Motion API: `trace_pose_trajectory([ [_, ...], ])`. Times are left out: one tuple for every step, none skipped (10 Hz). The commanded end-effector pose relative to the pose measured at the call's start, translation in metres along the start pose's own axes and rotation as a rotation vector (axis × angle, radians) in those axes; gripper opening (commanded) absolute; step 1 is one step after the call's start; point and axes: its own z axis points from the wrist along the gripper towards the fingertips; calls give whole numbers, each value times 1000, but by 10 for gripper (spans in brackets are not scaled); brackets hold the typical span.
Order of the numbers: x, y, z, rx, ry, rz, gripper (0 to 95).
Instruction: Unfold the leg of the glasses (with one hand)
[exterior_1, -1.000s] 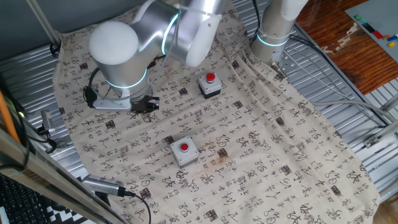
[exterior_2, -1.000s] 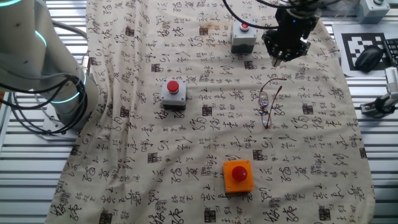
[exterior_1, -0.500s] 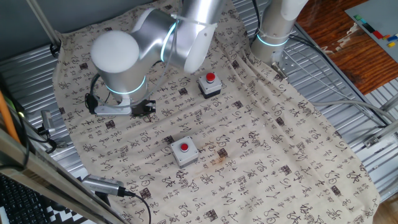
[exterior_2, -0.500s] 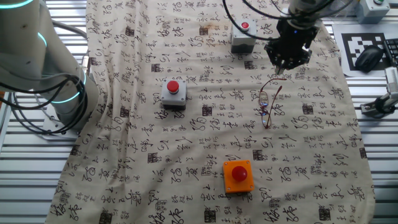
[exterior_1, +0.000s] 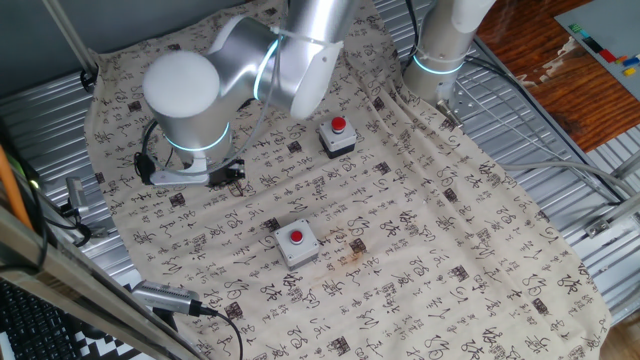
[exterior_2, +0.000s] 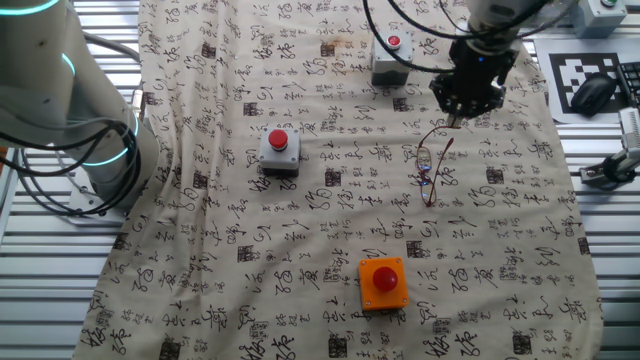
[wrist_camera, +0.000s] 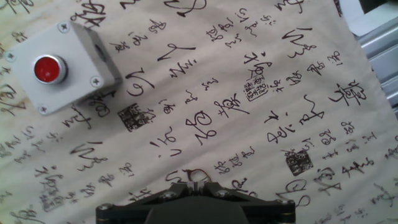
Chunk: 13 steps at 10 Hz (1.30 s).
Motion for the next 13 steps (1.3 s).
trace_pose_trajectory([
  [6, -1, 1, 4, 3, -33, 0],
  [14, -4, 3, 1, 4, -73, 0],
  [17, -5, 3, 0, 5, -87, 0],
  [21, -6, 3, -1, 8, -103, 0],
  [24, -6, 3, 0, 11, -111, 0],
  [26, -7, 2, -2, 10, -117, 0],
  [29, -7, 2, -2, 9, -121, 0],
  [32, -8, 1, -2, 9, -126, 0],
  [34, -8, 0, -2, 9, -131, 0],
  [39, -9, -1, -3, 8, -140, 0],
  [42, -9, -2, -4, 7, -143, 0],
  [46, -10, -3, -8, 8, -146, 0],
  [49, -10, -4, -15, 10, -145, 0],
])
